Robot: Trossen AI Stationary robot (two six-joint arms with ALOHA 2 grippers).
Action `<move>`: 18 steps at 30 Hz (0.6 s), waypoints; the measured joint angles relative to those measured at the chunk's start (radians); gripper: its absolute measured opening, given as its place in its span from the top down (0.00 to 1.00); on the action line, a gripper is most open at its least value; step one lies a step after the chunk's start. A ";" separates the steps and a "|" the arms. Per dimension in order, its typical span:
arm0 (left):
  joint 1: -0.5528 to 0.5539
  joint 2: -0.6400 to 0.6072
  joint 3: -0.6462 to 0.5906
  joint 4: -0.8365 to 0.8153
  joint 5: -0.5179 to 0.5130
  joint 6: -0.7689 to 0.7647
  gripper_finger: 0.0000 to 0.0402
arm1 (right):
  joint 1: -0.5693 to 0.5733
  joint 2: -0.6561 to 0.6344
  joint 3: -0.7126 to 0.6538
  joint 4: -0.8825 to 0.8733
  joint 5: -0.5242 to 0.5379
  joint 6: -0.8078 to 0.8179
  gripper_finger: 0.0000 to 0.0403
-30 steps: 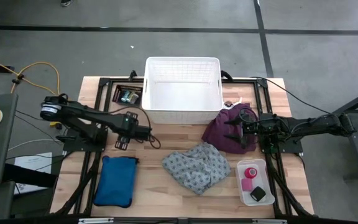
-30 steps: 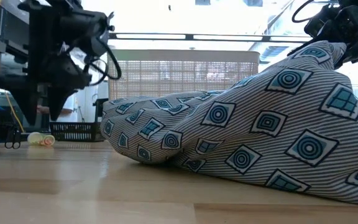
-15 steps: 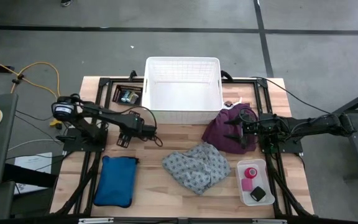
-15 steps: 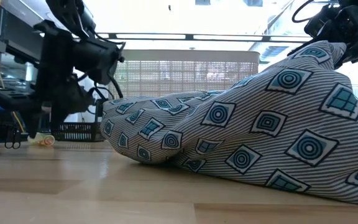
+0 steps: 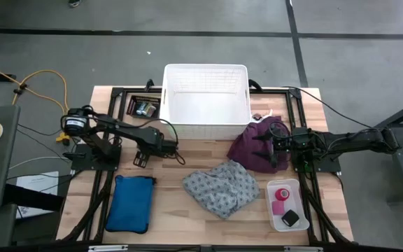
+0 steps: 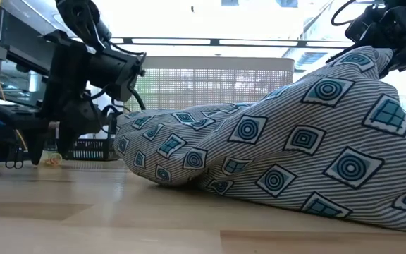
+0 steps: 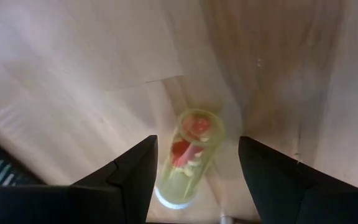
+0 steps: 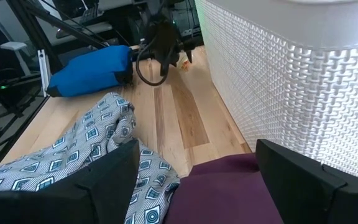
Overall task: Pick & place medical supplies in basket/bin
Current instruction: Put the yellow pill bottle into the black bin
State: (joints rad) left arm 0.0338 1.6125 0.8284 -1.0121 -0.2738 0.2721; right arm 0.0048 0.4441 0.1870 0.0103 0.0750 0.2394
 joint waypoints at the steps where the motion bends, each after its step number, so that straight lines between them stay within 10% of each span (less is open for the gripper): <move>1: 0.000 0.005 0.000 0.000 0.006 -0.005 0.46 | 0.000 0.000 0.000 0.000 0.000 0.000 0.23; 18: -0.037 0.015 0.000 -0.009 0.010 -0.011 0.46 | 0.000 0.000 0.000 0.000 0.000 0.000 0.23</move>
State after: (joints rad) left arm -0.0035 1.6276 0.8284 -1.0206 -0.2634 0.2611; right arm 0.0044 0.4441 0.1871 0.0105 0.0750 0.2394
